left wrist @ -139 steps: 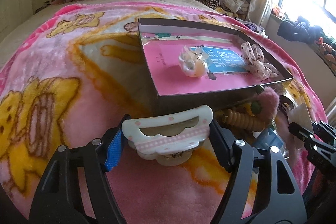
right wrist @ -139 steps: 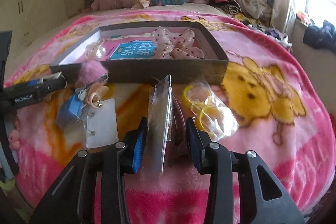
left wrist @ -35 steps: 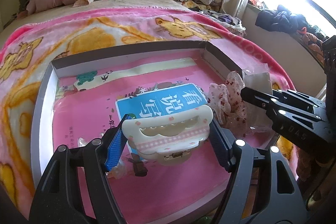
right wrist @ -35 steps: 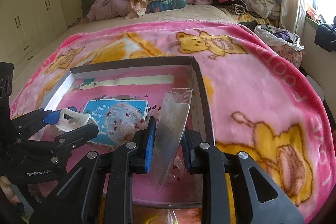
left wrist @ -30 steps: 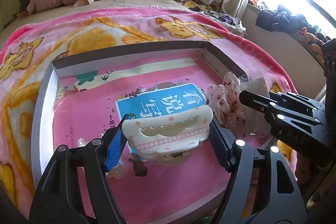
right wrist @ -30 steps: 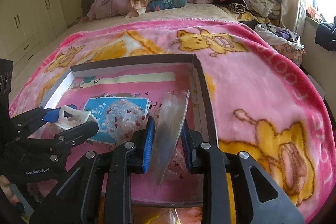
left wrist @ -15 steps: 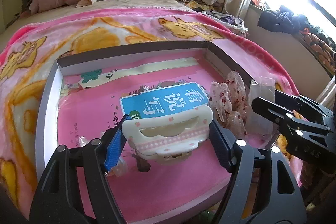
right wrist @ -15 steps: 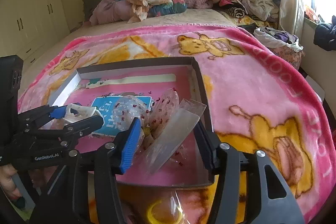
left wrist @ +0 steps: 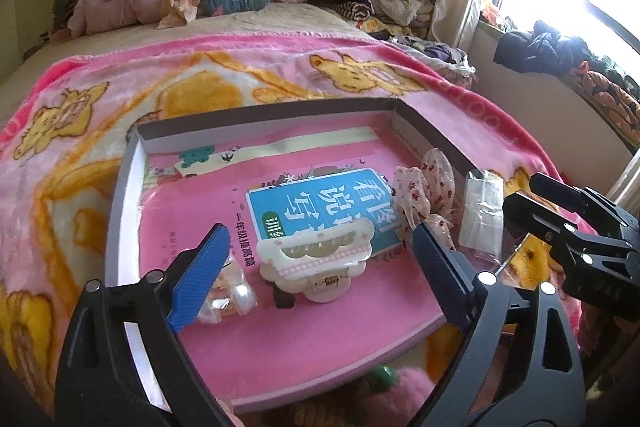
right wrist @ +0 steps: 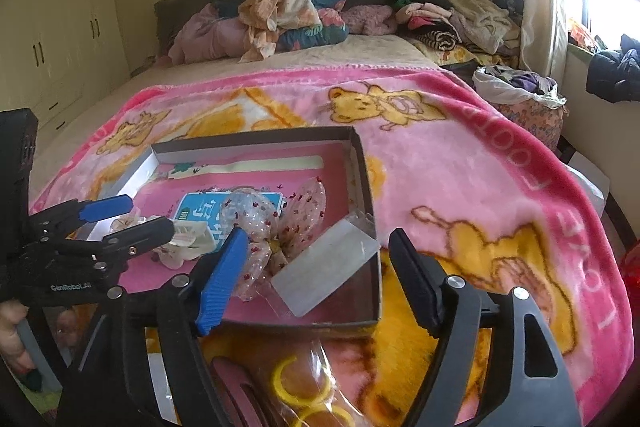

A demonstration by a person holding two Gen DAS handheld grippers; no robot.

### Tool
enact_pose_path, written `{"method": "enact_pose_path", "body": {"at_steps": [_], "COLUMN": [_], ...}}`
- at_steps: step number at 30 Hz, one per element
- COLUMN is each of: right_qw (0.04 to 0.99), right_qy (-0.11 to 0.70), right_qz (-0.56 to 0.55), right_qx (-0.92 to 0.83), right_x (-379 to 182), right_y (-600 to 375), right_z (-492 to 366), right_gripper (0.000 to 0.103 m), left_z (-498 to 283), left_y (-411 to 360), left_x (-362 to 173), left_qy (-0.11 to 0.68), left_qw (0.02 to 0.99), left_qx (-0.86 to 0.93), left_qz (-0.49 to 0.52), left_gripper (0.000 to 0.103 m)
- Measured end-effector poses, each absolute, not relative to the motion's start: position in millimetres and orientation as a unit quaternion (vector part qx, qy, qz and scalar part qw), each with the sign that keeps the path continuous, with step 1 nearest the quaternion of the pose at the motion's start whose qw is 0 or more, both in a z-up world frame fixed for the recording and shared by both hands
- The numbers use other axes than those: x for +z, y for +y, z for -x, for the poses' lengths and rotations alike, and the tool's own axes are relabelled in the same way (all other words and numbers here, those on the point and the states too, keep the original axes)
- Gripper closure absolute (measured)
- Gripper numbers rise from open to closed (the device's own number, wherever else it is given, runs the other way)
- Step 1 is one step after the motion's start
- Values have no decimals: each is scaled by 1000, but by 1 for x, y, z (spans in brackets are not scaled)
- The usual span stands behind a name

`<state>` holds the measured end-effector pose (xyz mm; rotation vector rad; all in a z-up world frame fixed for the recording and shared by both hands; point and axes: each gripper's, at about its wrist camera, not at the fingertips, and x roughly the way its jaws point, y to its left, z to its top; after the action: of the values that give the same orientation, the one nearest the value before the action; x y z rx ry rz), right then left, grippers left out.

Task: Organize jewelry
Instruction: 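Open and lift both tools away from the box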

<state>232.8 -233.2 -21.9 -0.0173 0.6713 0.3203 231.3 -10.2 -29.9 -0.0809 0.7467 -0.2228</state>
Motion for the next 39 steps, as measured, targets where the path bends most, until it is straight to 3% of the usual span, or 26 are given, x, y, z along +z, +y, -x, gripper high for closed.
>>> {"method": "enact_pose_path", "body": {"at_steps": [7,10,39], "right_qw": [934,936,930], "right_qy": [320,315,315], "right_qz": [-5,-10,-1], "right_qx": [156,158,188], "right_x": [-16,-12,-21], "right_y": [-246,-249,-241], "right_z": [-215,-204,-130], "right_gripper": [28,28,26], "left_z": [-212,-205,-138], "left_y": [-9,-9,2], "left_x": [-18,-15,-12], "left_qy": [347,342,315], "left_qw": [931,933,943], "left_qx": [-106,-105,-97], "left_qz": [37,35,33], "left_gripper": [17,12,12]}}
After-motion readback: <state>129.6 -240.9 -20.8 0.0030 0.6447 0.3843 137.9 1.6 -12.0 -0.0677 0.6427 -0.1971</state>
